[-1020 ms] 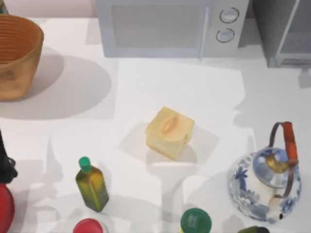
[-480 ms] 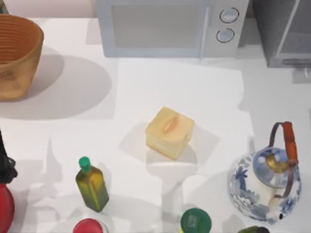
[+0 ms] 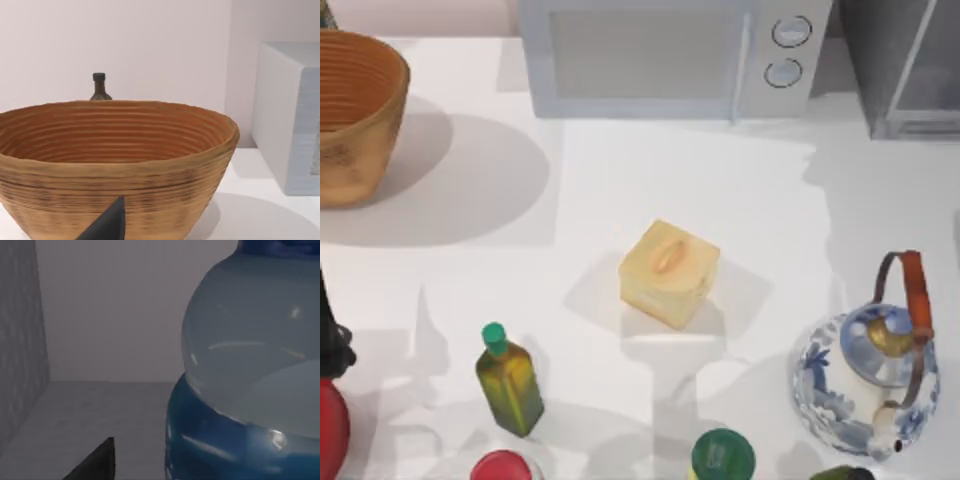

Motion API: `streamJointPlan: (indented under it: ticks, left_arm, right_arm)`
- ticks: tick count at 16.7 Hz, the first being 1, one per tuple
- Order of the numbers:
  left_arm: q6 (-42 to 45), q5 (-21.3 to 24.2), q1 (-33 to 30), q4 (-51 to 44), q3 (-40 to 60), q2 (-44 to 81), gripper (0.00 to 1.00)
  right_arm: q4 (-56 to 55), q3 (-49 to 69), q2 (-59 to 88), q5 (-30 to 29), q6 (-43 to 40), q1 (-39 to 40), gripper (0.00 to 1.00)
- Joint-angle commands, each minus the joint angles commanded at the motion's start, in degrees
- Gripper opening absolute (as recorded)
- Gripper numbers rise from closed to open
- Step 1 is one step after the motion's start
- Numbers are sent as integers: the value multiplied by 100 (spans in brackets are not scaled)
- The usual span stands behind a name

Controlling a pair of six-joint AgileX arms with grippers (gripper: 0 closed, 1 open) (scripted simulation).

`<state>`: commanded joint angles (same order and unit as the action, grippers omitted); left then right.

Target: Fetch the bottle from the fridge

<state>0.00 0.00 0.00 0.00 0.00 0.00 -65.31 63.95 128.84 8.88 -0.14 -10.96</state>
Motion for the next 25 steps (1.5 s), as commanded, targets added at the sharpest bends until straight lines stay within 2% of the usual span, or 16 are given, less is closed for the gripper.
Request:
streamJointPlan:
  ticks: [6,19,25]
  left_arm:
    - [0,0,0,0,0,0,100]
    - [0,0,0,0,0,0,100]
    - [0,0,0,0,0,0,100]
  right_arm:
    - [177,267,128,-37,-2,35,100]
    - [177,267,128,-37,-2,35,2]
    - [177,267,128,-37,-2,35,0]
